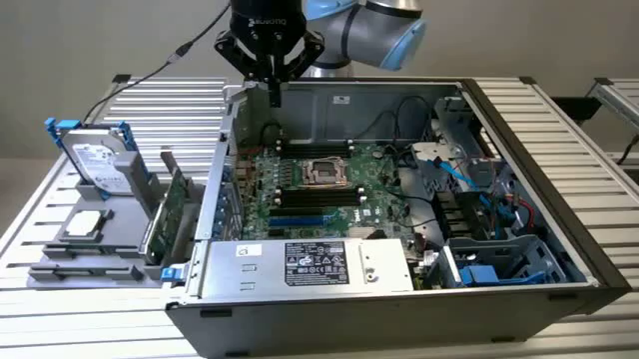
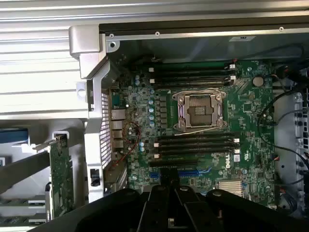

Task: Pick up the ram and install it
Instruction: 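Reach for the ram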

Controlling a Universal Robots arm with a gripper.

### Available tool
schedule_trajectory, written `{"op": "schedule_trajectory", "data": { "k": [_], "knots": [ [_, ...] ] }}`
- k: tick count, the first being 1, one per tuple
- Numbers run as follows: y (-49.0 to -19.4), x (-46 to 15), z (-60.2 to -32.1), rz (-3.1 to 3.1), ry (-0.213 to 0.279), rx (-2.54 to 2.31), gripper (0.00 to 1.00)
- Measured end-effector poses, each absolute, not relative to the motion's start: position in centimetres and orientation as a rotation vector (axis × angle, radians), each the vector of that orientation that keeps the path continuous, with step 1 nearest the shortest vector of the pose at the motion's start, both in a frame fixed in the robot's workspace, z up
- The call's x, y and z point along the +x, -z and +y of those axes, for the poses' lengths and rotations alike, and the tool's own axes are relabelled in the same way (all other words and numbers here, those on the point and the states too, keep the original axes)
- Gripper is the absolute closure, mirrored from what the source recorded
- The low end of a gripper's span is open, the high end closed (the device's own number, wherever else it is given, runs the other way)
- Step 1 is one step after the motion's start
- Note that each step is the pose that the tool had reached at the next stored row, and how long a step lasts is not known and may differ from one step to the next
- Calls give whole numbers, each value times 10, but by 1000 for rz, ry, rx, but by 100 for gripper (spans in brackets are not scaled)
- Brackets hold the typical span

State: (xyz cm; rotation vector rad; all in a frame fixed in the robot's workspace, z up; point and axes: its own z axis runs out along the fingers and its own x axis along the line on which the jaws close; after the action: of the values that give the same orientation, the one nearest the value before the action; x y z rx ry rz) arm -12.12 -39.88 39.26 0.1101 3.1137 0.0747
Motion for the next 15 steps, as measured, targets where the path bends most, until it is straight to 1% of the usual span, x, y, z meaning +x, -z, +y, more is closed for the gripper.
{"op": "schedule_trajectory", "data": {
  "k": [15],
  "knots": [
    [-393, -122, -399, 3112, -75, 110, 89]
  ]
}}
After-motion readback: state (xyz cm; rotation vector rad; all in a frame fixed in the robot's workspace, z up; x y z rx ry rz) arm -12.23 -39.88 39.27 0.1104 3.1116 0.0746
